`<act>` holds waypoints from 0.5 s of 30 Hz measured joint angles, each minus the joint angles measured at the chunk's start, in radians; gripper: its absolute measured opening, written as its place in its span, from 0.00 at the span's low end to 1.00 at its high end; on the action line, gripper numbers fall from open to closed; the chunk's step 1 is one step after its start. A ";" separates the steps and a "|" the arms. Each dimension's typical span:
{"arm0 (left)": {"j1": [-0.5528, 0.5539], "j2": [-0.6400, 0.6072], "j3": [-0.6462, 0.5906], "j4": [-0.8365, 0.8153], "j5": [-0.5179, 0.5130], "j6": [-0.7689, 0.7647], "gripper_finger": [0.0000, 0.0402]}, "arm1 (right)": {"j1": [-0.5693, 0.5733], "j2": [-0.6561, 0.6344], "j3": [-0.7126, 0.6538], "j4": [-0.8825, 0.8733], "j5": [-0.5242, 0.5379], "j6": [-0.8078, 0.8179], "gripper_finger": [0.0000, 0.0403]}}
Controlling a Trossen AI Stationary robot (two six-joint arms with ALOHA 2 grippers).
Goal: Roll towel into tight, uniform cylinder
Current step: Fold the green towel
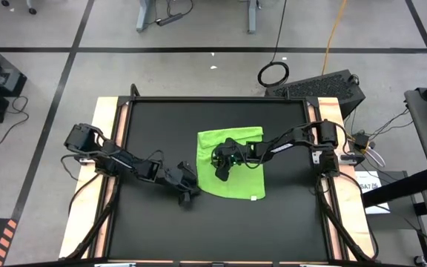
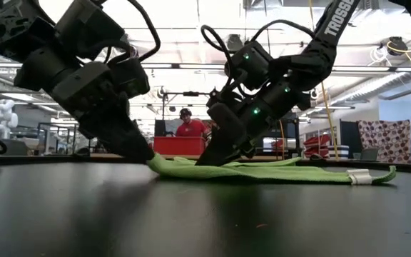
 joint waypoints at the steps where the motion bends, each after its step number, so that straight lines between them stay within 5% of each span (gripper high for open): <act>1: 0.001 0.011 0.003 0.015 -0.002 0.005 0.48 | -0.003 0.000 0.000 0.001 0.001 0.002 0.24; 7: 0.005 0.113 0.040 0.060 0.007 0.034 0.35 | -0.011 0.001 -0.001 0.013 0.002 0.013 0.16; 15: -0.021 0.176 0.043 0.201 0.179 0.041 0.17 | -0.028 0.002 -0.002 0.010 -0.009 0.032 0.07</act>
